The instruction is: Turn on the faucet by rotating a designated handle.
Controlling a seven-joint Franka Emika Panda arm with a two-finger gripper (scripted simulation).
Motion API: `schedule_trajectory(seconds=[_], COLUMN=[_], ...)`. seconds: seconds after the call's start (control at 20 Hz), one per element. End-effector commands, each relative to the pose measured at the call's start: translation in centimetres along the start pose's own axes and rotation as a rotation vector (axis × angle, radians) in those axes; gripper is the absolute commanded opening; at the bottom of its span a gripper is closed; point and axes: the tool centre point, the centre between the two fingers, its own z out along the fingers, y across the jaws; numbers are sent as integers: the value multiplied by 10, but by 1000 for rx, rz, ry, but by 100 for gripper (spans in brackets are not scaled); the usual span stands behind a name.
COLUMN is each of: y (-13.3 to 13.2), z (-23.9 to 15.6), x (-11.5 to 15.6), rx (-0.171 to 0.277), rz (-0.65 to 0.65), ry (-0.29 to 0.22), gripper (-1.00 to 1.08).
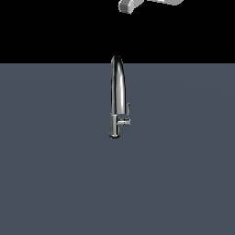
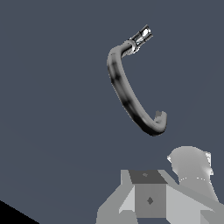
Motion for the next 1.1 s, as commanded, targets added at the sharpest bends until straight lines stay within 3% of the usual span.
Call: schedule_trajectory(seconds=[0.0,1.05], y=[-1,11], z=[3,62], x=[17,158], rx=[36,374], rz=[35,367], ry=[-40,-420], gripper=[-100,-100])
